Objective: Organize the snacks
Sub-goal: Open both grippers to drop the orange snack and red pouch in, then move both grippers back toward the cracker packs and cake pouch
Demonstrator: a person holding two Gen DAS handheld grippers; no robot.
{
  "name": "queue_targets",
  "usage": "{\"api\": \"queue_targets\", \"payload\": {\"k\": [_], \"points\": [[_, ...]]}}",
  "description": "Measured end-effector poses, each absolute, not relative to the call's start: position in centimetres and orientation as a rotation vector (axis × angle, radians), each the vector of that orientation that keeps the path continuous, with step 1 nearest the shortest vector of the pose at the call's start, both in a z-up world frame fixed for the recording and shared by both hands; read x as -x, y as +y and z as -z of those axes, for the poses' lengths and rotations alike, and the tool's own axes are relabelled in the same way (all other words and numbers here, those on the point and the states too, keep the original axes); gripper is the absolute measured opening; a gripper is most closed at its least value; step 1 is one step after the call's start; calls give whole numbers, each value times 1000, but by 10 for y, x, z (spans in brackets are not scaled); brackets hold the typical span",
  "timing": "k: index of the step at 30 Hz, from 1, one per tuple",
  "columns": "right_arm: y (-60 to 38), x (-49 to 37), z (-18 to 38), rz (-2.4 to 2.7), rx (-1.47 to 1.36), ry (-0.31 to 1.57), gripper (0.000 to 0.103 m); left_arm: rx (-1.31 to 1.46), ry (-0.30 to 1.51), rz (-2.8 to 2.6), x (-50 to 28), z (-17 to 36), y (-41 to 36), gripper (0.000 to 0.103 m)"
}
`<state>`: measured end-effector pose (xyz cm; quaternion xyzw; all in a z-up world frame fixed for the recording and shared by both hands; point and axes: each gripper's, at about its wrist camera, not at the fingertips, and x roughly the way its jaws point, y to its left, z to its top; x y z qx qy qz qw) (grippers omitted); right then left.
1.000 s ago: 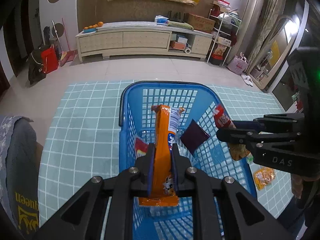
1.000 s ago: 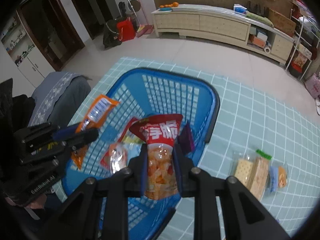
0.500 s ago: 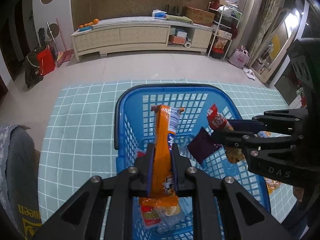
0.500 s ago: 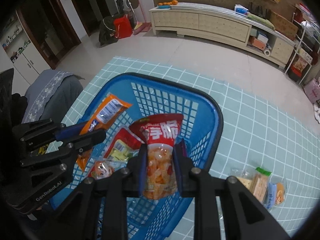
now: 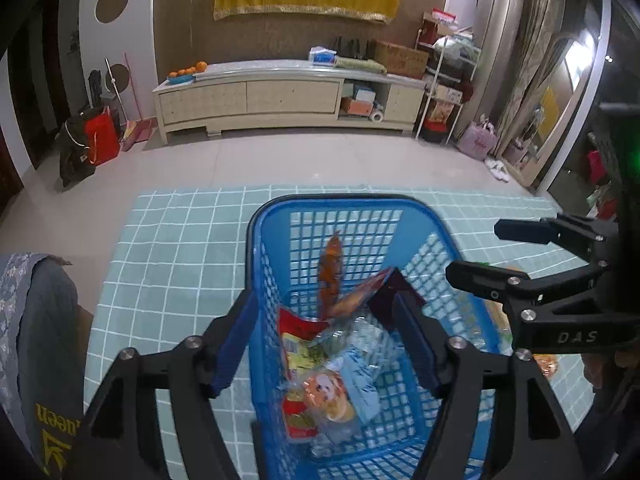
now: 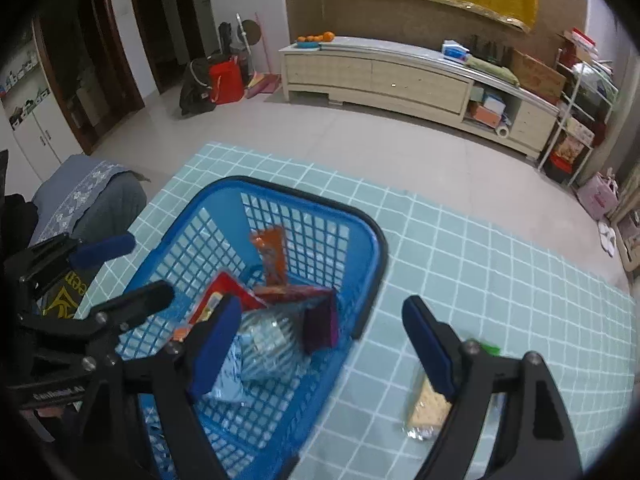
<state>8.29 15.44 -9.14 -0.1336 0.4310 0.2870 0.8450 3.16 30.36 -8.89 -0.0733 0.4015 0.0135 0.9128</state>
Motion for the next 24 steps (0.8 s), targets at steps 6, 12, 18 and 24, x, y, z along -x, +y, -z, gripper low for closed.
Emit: {"api": "queue_targets", "payload": {"k": [6,12,18,24], "points": [[131,-60,79,-576,292,904,86,114,794,-9,-10,73,283,74],[102,-39,65,-543,262,902,86,101,768,24,11,56,261,81],[69,-20,52,-523,239,883,86,67,777,61,24,48,229,83],[30,-8,43,-492,218,870,88,55,781,114,26,44,193,87]]}}
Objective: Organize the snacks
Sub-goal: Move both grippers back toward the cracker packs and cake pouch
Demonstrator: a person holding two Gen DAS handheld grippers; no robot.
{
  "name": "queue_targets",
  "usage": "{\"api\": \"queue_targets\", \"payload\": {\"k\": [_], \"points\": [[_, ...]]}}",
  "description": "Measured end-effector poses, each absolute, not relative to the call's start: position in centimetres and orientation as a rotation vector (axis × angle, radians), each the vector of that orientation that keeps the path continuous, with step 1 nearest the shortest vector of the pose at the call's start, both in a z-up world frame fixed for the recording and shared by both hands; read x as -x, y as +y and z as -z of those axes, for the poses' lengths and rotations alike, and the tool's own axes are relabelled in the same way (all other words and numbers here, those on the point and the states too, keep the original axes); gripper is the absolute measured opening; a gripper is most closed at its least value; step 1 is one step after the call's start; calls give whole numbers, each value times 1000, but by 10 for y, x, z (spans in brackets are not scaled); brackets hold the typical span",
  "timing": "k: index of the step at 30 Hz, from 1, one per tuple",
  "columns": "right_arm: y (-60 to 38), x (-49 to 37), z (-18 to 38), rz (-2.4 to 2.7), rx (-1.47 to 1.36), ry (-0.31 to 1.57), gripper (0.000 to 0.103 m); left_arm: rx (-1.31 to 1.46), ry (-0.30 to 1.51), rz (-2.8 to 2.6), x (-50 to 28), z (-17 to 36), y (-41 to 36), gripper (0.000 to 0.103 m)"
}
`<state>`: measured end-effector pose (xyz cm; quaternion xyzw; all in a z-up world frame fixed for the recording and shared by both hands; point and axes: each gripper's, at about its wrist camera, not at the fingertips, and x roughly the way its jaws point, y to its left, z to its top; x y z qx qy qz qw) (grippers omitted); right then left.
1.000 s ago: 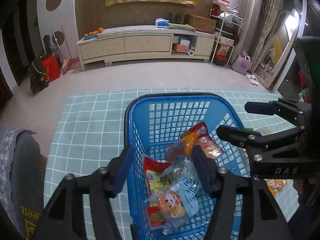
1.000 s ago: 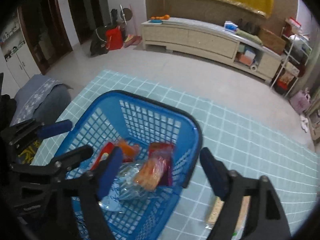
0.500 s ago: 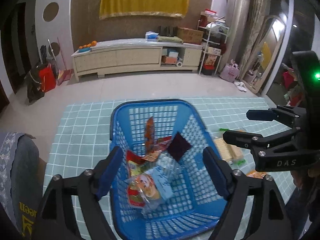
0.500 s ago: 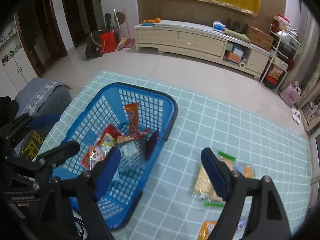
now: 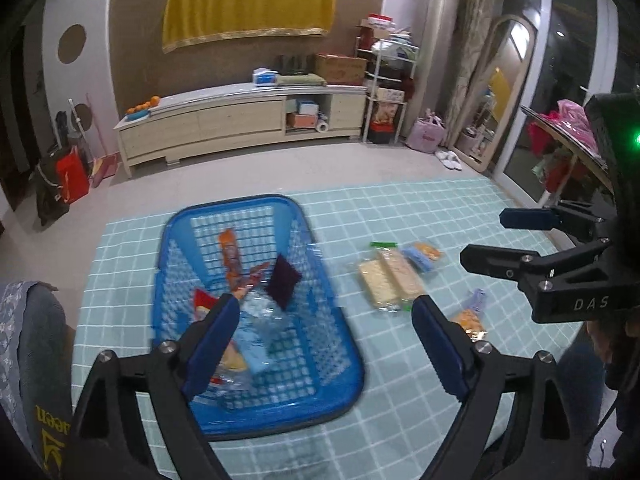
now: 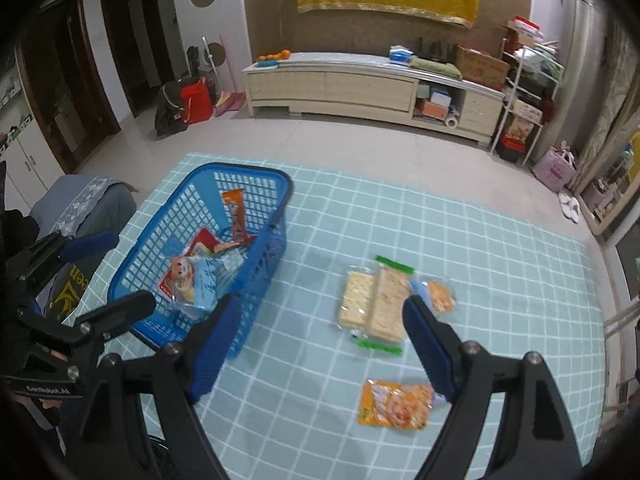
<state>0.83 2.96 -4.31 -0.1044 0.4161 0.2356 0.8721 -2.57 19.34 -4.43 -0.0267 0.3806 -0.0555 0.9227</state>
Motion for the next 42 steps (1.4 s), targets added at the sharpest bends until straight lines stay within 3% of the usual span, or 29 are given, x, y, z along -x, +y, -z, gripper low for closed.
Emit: {"api": "queue_targets", "payload": {"k": [3,18,42], "points": [[12,-5,41,-471,211,860,96,42,793,140,21,45,172,87],[-61,-27,70,-401,138,945,97,-5,872,174,-22,80,95,87],[-120,-106,153,-275,67,1042,97,6,1085,130,-112,163,43,87]]}}
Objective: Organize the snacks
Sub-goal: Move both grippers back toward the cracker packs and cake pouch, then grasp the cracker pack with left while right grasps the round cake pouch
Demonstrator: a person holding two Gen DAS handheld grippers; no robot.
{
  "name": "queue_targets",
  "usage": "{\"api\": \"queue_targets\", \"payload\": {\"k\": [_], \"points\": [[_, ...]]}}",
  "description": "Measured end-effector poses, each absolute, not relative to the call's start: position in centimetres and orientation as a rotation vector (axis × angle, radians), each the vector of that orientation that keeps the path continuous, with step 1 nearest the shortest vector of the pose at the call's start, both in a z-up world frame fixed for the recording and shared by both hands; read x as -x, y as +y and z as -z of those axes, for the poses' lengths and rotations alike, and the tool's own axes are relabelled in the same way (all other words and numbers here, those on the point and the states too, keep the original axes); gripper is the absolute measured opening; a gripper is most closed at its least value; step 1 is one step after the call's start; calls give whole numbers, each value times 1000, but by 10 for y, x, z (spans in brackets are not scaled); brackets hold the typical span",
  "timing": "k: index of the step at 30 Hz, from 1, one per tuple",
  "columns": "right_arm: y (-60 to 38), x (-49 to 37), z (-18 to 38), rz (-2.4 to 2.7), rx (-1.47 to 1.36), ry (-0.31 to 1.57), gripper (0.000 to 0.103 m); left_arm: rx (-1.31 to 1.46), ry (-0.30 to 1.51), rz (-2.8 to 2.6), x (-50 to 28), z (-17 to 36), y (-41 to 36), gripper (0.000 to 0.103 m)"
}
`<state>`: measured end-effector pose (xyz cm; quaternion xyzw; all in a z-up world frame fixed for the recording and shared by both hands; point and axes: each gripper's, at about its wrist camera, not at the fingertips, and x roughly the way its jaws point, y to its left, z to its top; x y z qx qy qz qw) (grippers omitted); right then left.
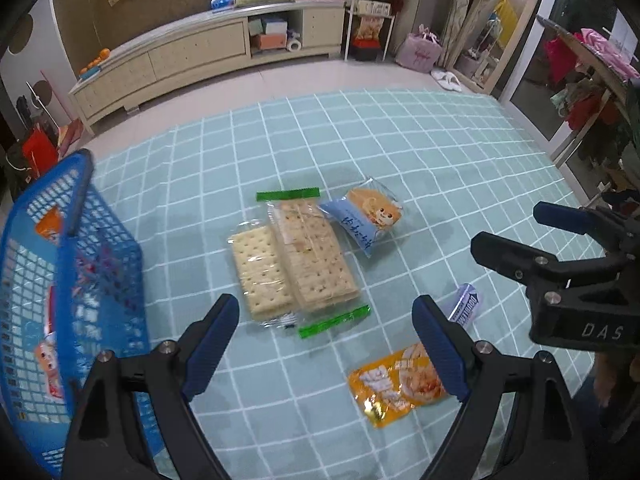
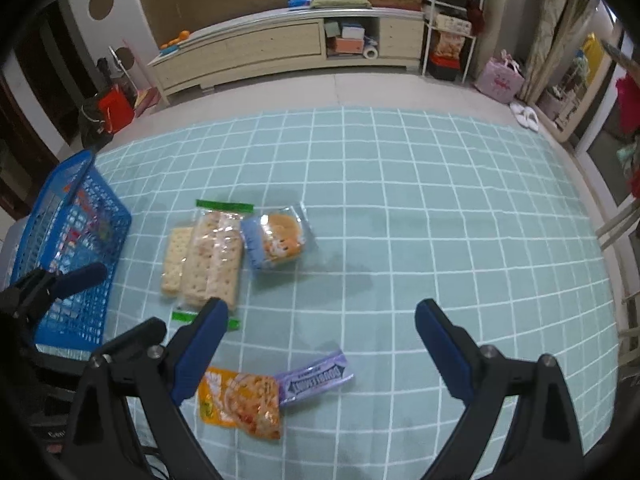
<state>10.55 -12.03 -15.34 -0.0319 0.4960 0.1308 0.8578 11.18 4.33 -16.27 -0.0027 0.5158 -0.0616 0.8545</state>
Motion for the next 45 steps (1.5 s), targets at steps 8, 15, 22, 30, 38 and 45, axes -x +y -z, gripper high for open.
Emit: {"api": "queue_targets", "payload": {"k": [8,15,22,30,38,45], "points": [[-122,-132,178,-279,45,1059,96,0,1167,79,-145,197,36,87],[-130,-141,195,-282,64,1072,97,-57,1218,17,-166,229,32,87],[-129,-138,191,-284,79,1060,97,-140,1216,-43,-172,247,16,87],[-133,-140,188,-284,48,1062,97,-148,1214,-16,-165,245,-4,59],[-131,-141,186,-299,45,1063,97,-28,1203,16,-148,238,19,55],[-129,-144,192,-315,33,1075,97,22,1142,44,-141,206,47,49]]}}
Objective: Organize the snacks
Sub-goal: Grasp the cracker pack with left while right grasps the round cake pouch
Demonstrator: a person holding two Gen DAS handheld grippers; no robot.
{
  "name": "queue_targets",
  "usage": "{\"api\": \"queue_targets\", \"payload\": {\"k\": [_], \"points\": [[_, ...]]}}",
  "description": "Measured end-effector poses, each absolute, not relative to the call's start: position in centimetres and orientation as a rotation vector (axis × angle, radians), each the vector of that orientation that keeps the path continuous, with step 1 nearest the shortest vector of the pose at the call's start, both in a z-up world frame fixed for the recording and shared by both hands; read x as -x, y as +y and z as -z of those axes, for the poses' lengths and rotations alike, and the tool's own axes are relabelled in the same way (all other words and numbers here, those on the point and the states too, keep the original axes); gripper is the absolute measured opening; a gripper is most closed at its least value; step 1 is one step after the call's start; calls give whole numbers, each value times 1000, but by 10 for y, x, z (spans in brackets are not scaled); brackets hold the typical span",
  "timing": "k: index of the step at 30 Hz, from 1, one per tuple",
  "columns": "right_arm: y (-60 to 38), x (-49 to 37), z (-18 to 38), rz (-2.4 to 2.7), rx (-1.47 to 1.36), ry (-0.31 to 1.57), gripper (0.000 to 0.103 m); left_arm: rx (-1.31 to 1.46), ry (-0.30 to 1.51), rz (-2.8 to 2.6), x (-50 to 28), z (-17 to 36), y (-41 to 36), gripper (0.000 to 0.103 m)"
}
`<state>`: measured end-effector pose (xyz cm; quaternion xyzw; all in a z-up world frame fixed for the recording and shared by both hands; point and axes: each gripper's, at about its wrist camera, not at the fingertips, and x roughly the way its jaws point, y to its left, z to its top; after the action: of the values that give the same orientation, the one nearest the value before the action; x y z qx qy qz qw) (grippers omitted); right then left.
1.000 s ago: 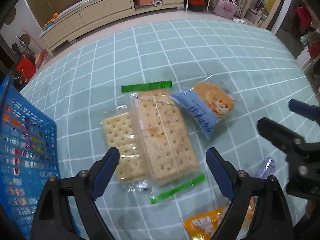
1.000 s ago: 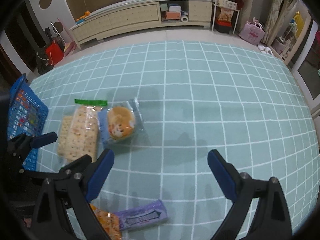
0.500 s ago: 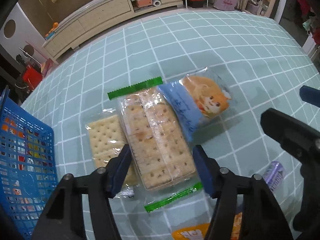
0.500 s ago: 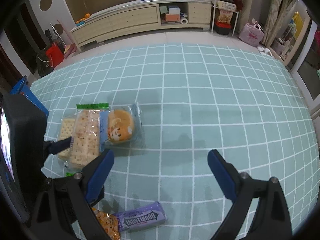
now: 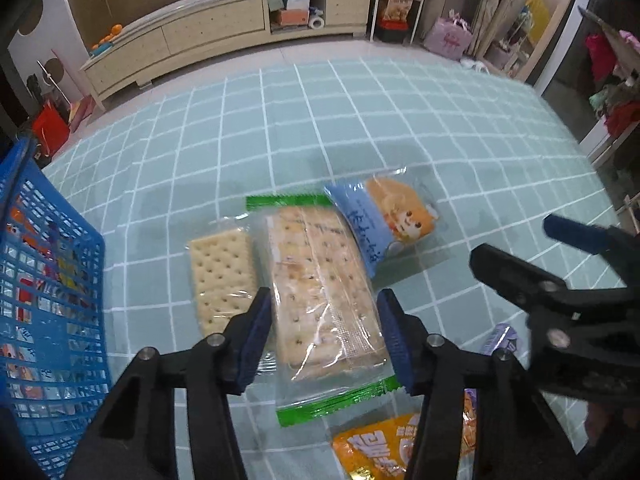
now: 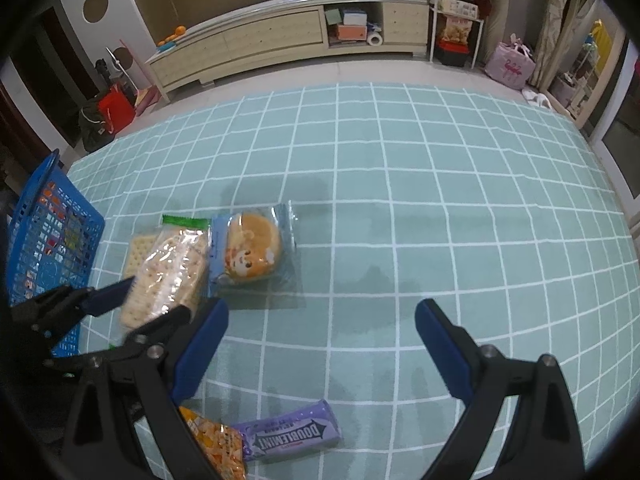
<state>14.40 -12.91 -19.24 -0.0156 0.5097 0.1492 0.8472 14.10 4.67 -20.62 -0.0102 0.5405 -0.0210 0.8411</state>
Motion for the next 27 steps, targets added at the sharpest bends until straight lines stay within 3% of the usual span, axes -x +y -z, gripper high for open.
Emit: {"api": "queue_targets", "payload": {"k": [14,24,27], "points": [[-96,-167,208,-366,105,1128,97,63,1095,52,-123,195,114,39],[-56,-193,230,-407,223,1182,96,103,1118,69,-118,201,105,37],[-54,-194,234,-422,222,1182,92,84,1118,76,-118,200,102,36]]}}
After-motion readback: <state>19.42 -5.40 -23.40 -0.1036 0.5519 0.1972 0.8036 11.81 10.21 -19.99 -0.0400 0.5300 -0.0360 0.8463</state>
